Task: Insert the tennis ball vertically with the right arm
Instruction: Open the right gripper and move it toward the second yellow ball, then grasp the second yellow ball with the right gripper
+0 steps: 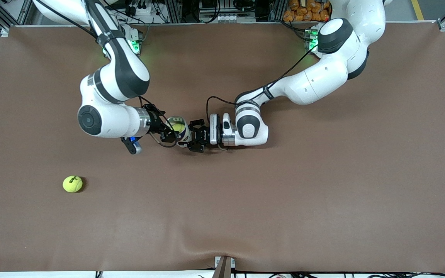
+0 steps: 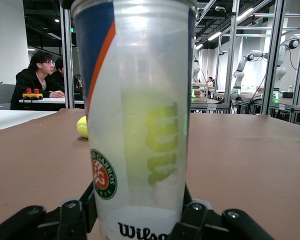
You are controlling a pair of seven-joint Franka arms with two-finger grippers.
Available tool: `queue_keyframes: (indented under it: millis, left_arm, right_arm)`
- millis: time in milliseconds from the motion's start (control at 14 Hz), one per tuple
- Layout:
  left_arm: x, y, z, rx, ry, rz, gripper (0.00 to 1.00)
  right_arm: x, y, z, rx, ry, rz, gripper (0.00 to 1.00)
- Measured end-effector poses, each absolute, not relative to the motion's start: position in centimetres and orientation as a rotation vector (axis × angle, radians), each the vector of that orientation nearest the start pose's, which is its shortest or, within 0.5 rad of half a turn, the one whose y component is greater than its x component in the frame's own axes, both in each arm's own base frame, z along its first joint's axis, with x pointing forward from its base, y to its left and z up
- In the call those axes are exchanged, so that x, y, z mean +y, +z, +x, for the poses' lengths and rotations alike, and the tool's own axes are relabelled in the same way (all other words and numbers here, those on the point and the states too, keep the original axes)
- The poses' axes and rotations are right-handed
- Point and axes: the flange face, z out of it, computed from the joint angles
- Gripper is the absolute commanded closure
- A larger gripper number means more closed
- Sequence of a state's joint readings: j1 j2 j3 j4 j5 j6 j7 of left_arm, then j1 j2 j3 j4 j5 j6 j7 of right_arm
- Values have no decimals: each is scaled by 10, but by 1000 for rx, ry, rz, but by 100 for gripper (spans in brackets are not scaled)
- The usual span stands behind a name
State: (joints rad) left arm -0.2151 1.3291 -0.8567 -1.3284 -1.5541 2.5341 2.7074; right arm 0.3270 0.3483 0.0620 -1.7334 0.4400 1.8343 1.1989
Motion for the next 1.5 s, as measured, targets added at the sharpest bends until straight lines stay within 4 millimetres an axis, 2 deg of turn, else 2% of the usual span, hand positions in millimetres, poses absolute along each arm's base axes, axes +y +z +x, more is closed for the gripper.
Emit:
queue_keyframes:
  millis: [143, 286, 573, 716, 859, 1074, 1146, 1289, 1504]
  left_arm:
    - [-541, 87, 494, -1227, 1163, 1247, 37]
    - [-541, 87, 494, -1227, 1163, 1247, 37]
    - [-541, 87, 494, -1227, 1163, 1247, 37]
    - [-541, 87, 494, -1227, 1163, 1247, 37]
    - [-541, 87, 494, -1227, 1163, 1246, 33]
    - [-540, 87, 494, -1228, 1163, 1247, 22]
    - [-539, 86, 494, -1232, 1162, 1252, 22]
    - [-538, 83, 495, -1234, 1161, 1254, 22]
    - [-538, 83, 495, -1235, 1160, 1254, 24]
  right_arm:
    - [234, 372, 573, 1330, 680, -2656, 0]
    - [185, 371, 585, 1236, 627, -2769, 0]
    - [41, 361, 611, 920, 533, -2892, 0]
    - [-10, 350, 622, 771, 442, -2973, 0]
    - [-38, 337, 636, 622, 363, -3048, 0]
    - [-67, 325, 666, 437, 301, -3086, 0]
    - [-78, 315, 674, 410, 300, -3089, 0]
    - [-98, 285, 687, 381, 283, -3089, 0]
    - [-109, 246, 699, 327, 206, -3096, 0]
